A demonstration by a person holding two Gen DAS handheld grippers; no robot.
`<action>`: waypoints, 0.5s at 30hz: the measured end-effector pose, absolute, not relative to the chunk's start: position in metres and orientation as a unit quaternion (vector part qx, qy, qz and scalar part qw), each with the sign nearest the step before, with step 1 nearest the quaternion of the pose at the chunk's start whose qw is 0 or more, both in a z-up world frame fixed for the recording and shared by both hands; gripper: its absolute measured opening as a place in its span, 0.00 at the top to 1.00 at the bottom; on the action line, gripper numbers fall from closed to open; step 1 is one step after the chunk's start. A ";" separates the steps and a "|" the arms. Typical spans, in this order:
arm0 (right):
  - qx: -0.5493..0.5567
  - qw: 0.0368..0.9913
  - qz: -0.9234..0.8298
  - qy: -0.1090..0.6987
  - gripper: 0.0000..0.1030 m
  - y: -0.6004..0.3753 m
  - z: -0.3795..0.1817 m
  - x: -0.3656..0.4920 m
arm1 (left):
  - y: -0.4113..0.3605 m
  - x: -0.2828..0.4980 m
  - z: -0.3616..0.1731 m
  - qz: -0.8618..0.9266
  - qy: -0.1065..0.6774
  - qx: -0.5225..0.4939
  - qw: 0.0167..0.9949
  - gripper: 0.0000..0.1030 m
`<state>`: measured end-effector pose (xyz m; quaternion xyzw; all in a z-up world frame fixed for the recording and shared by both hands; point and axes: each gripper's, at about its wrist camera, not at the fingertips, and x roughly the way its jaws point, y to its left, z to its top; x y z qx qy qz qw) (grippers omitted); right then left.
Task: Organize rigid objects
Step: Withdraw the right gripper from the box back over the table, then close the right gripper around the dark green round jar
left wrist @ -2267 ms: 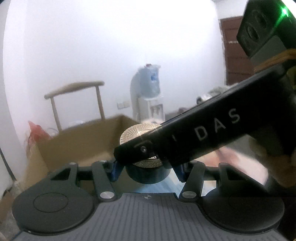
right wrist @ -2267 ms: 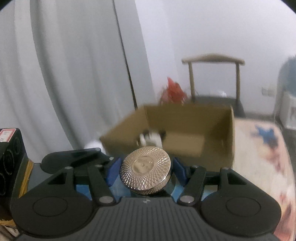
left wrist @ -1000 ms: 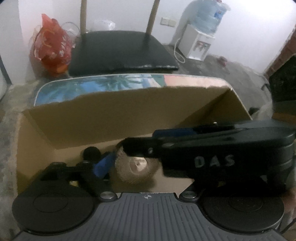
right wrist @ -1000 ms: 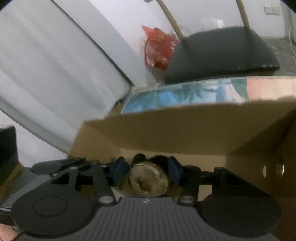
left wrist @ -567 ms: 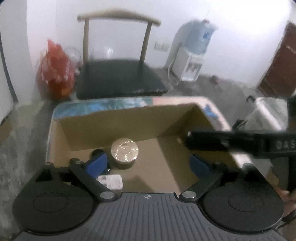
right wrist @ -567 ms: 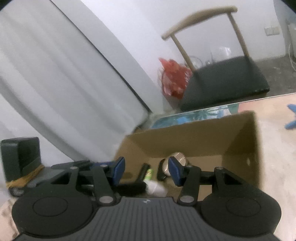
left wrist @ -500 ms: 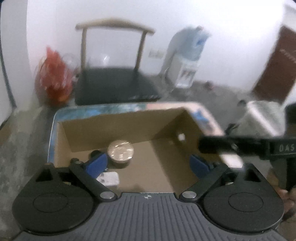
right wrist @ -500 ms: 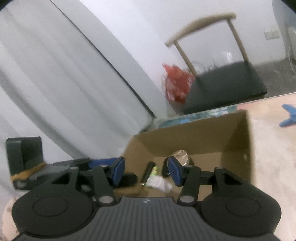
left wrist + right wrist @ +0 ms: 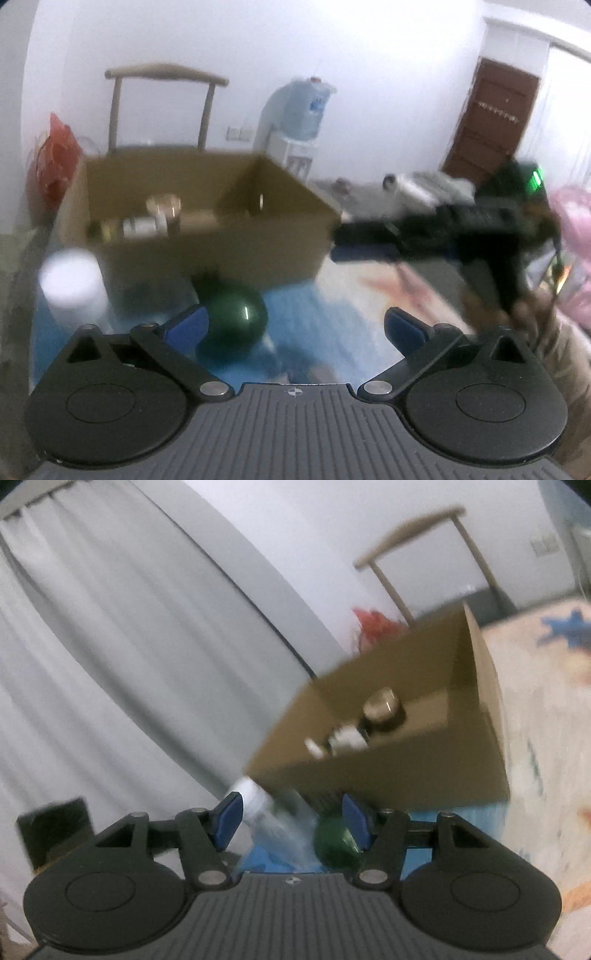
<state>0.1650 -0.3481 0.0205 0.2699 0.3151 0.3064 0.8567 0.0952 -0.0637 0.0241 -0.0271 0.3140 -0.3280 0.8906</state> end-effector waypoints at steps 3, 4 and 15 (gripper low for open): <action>0.281 0.843 0.301 0.347 0.39 -0.340 -0.005 0.184 | -0.079 0.096 -0.005 -0.312 0.325 -0.008 0.893 0.01; 0.281 0.841 0.296 0.355 0.39 -0.337 -0.011 0.190 | -0.086 0.098 -0.013 -0.299 0.323 0.009 0.898 0.01; 0.266 0.824 0.293 0.404 0.34 -0.314 -0.047 0.234 | -0.120 0.133 -0.052 -0.250 0.332 0.042 0.909 0.01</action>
